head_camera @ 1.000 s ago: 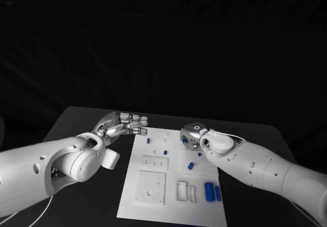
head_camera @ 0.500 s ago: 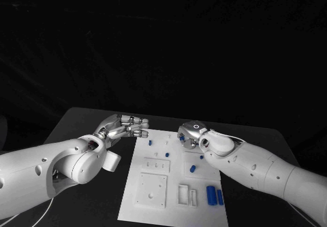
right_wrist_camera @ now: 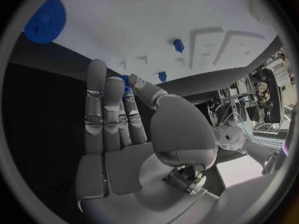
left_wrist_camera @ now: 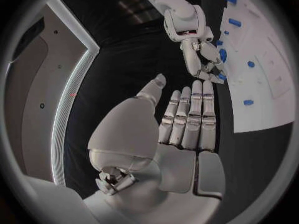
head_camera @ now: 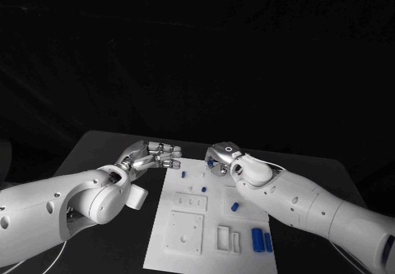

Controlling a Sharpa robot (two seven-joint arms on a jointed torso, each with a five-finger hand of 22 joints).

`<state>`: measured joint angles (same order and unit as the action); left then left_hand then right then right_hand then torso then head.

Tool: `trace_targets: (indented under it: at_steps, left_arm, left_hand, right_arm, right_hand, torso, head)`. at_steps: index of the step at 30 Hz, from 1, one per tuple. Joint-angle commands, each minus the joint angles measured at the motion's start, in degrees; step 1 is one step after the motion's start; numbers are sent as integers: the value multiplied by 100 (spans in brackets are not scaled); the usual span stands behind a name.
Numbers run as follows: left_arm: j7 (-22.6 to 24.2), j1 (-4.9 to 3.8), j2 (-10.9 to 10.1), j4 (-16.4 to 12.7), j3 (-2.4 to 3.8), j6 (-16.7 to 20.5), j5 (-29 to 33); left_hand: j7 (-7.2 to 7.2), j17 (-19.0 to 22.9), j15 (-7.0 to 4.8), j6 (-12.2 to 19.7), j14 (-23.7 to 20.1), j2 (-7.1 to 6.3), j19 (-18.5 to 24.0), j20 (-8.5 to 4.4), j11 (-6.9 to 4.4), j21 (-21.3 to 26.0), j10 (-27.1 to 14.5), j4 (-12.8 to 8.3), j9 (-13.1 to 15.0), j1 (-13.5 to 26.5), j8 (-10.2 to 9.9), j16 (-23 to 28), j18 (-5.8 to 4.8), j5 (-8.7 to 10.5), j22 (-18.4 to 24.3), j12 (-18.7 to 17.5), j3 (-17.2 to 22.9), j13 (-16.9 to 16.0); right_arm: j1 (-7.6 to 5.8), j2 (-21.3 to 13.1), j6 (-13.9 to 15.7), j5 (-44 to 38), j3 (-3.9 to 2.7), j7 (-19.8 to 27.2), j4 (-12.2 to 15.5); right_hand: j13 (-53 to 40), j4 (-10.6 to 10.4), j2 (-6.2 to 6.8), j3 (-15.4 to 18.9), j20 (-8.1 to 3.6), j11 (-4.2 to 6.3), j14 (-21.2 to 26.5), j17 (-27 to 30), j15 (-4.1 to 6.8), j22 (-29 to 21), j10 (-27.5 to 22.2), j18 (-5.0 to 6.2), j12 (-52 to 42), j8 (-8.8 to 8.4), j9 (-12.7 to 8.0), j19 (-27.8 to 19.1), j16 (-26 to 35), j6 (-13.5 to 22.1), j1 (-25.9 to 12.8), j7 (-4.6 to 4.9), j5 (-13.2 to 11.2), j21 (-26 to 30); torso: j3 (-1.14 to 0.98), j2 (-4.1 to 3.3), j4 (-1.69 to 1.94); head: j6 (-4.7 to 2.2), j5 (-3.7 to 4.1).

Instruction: Assemble the parts on the task board

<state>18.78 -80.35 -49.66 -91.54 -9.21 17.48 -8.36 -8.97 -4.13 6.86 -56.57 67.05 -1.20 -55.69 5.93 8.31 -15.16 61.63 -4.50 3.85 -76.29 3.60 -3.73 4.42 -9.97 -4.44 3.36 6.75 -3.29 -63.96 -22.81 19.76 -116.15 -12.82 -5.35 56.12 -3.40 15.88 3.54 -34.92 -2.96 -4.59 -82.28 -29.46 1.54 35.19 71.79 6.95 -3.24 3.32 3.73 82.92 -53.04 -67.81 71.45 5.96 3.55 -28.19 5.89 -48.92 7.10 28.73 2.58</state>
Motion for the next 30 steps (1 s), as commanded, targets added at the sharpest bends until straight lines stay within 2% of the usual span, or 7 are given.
trace_targets:
  at_steps: [1, 6, 11, 15, 22, 30]
  left_arm:
    - [32, -14, 34, -5, 6, -80, 22]
    - [29, -15, 63, 3, 6, -85, 22]
    - [28, -16, 82, 13, 6, -87, 22]
    - [27, -17, 94, 14, 6, -87, 22]
    - [26, -22, 105, 6, 6, -84, 22]
    - [24, -39, 112, -12, 6, -84, 22]
  left_hand:
    - [-5, 8, 9, 46, -43, 42, -22, 26, -4, 34, -33, -3, -2, 1, 2, 1, -13, 11, 8, 7, -33, -8]
    - [-5, 8, 9, 46, -43, 42, -22, 26, -4, 34, -33, -3, -2, 1, 2, 1, -13, 11, 8, 7, -33, -8]
    - [-5, 8, 9, 46, -43, 42, -22, 26, -4, 34, -33, -3, -2, 1, 2, 1, -13, 11, 8, 7, -33, -8]
    - [-5, 8, 9, 46, -43, 42, -22, 26, -4, 34, -33, -3, -2, 1, 2, 1, -13, 11, 8, 7, -33, -8]
    - [-5, 8, 9, 46, -43, 42, -22, 26, -4, 34, -33, -3, -2, 1, 2, 1, -13, 11, 8, 7, -33, -8]
    - [-5, 8, 9, 46, -43, 42, -22, 26, -4, 34, -33, -3, -2, 1, 2, 1, -13, 11, 8, 7, -33, -8]
  right_arm:
    - [0, 69, -27, -91, -11, -50, -76]
    - [0, 178, -62, -91, -19, -33, -204]
    - [1, 227, -96, -91, -21, -21, -281]
    - [1, 253, -110, -92, -21, -13, -324]
    - [1, 290, -100, -102, -21, -9, -386]
    - [1, 350, -101, -116, -21, -1, -501]
  right_hand:
    - [-1, -12, -2, 29, -16, 164, -13, 8, 27, 18, 156, 66, -8, 27, 2, -9, -25, -13, 48, -8, 38, 24]
    - [0, -13, 2, 30, -14, 158, -13, 8, 24, 33, 135, 67, -7, 25, 0, -7, -26, 3, 43, -3, 39, 34]
    - [0, -8, 12, 36, -12, 156, -13, 8, 22, 50, 128, 70, -7, 27, 1, -4, -29, 8, 44, -2, 42, 43]
    - [0, -8, 13, 37, -11, 156, -13, 8, 22, 50, 128, 70, -7, 27, 1, -4, -29, 8, 44, -2, 42, 44]
    - [0, -9, 14, 47, -10, 155, -12, 9, 21, 67, 123, 71, -8, 26, 0, -3, -30, 12, 44, -1, 39, 56]
    - [0, -14, 12, 58, -7, 152, -12, 10, 18, 91, 116, 73, -8, 26, 0, -1, -31, 19, 43, 1, 36, 74]
  torso:
    - [6, -11, 18]
    - [16, -18, 40]
    - [17, -24, 32]
    - [26, -28, 32]
    - [25, -41, 29]
    - [33, -52, 38]
  head:
    - [-2, -8]
    - [-5, -7]
    - [-7, -29]
    - [-15, -36]
    - [-35, -51]
    - [-38, -59]
